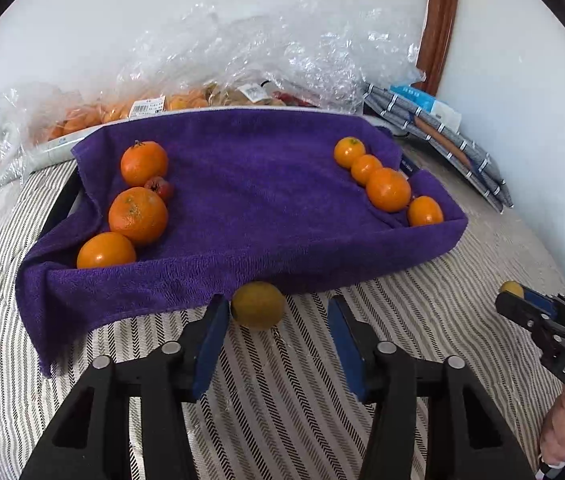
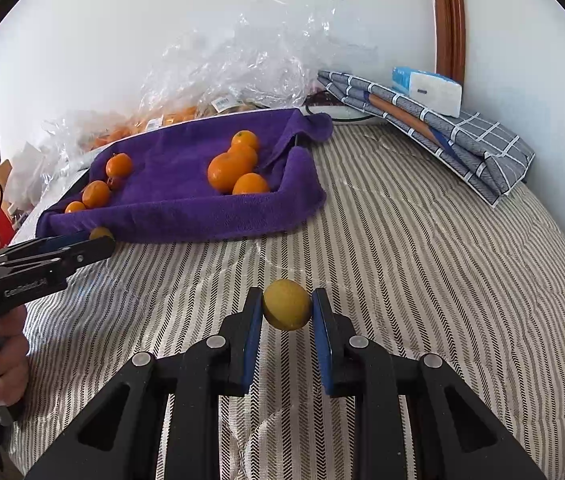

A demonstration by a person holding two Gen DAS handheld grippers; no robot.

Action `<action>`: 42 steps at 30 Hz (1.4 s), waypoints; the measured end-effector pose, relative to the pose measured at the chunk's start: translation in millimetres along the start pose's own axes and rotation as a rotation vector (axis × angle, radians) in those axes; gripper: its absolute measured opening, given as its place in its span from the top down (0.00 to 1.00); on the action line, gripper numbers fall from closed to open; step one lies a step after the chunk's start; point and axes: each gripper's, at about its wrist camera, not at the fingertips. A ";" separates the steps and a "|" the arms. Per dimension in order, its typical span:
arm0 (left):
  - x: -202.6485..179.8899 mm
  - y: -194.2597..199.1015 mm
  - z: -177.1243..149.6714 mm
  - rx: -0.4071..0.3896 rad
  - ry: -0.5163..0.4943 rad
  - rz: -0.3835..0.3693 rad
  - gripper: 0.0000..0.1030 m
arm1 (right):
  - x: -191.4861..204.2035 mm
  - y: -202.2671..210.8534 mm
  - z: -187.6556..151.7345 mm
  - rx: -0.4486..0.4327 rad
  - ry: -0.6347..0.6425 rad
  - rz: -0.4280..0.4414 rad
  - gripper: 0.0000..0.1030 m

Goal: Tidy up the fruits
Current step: 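Grasp another small yellow fruit with the left gripper while the right holds its fruit, then carry both small yellow fruits over the towel with both grippers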

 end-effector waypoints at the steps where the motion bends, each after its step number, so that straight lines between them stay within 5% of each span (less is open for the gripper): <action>1: 0.2 -2.7 -0.1 0.013 0.004 0.014 0.61 | 0.1 0.4 -0.2 0.000 0.001 0.006 0.76; 4: 4.7 -2.5 -0.4 0.013 0.023 0.010 0.74 | 0.4 0.9 0.0 -0.003 0.003 0.012 0.76; 16: 17.6 32.7 -19.1 -0.068 0.084 -0.074 0.74 | -3.9 4.1 -0.4 -0.018 -0.021 0.009 0.76; 29: 37.5 79.9 -43.2 -0.108 0.123 -0.044 0.74 | -14.4 9.2 -3.7 -0.011 -0.104 0.040 0.76; 42: 73.6 126.9 -33.4 -0.209 0.227 -0.089 0.74 | 22.4 40.9 17.7 -0.046 -0.058 0.030 0.76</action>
Point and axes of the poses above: each gripper's, at about its wrist camera, not at the fingertips, and y roughly against the way its jaws point, x to its left, z to its top, and after that the axes turned 10 degrees about -z, right-handed
